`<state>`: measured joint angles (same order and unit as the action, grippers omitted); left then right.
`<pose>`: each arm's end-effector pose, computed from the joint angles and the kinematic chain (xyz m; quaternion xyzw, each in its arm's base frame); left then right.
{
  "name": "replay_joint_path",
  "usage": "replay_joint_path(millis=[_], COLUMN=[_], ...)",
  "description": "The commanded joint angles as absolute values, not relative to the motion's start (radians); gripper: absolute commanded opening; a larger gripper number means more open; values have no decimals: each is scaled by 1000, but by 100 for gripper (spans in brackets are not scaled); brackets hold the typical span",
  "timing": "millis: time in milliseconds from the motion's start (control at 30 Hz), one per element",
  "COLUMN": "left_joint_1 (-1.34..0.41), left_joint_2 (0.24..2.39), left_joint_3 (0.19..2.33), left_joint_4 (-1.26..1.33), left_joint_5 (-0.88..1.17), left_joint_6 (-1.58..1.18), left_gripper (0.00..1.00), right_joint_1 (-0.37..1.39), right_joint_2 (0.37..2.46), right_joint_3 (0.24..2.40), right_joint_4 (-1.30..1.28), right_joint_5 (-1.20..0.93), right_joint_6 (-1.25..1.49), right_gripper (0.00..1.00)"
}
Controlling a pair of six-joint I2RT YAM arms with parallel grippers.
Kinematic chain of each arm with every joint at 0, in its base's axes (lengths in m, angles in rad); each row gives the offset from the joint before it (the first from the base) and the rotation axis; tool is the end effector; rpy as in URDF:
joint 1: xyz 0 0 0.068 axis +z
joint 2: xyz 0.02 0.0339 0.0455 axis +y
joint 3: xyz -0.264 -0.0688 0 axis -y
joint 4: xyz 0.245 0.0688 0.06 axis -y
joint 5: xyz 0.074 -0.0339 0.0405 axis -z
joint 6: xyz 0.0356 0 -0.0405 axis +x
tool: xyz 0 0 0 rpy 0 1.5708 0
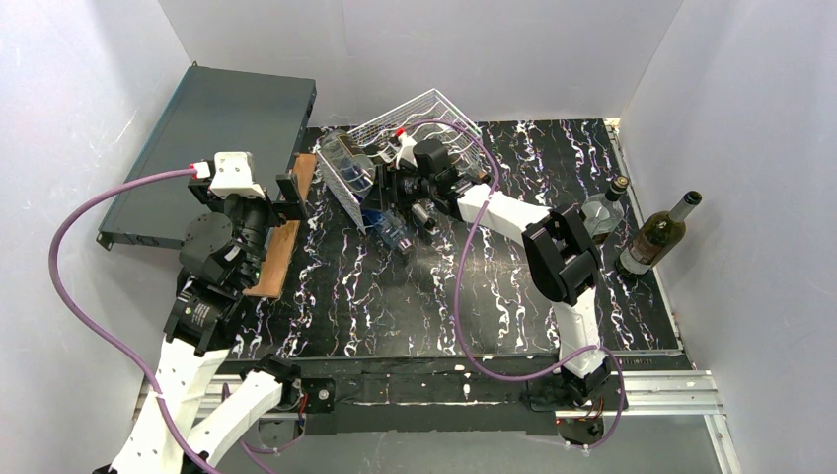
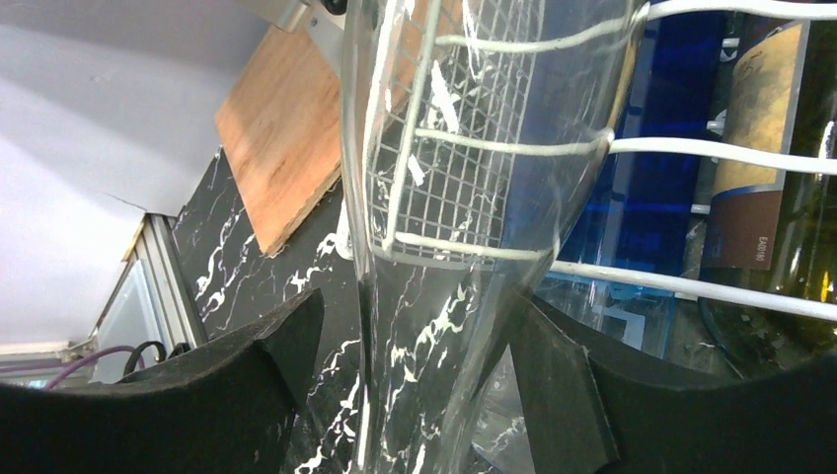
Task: Put the wine bottle on the wine rack
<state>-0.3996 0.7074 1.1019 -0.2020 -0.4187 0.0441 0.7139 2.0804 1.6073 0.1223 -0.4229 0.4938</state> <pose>0.1226 -0.0361 0.4550 -0.0196 0.6420 -0.0034 0.7664 0.3640 0.3346 0.2491 -0.2075 0.7833 0.4596 0.3634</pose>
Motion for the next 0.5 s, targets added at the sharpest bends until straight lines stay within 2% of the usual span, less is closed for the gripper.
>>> replay_joint_path(millis=[0, 33, 100, 467], left_joint_1=[-399, -399, -400, -399], left_joint_2=[696, 696, 695, 695], left_joint_3=[1117, 1119, 1118, 1117], left_joint_4=[-192, -192, -192, -192], left_joint_5=[-425, -425, -425, -425], left_joint_6=[41, 40, 40, 42], left_gripper=[99, 99, 99, 99], right_joint_1=[729, 729, 729, 726], right_joint_2=[2000, 1989, 1980, 1934], right_joint_3=[1644, 1634, 1616, 1627], right_joint_4=[157, 161, 171, 79], right_joint_5=[-402, -394, -388, -345], right_joint_6=[453, 451, 453, 419], right_gripper=[78, 80, 97, 98])
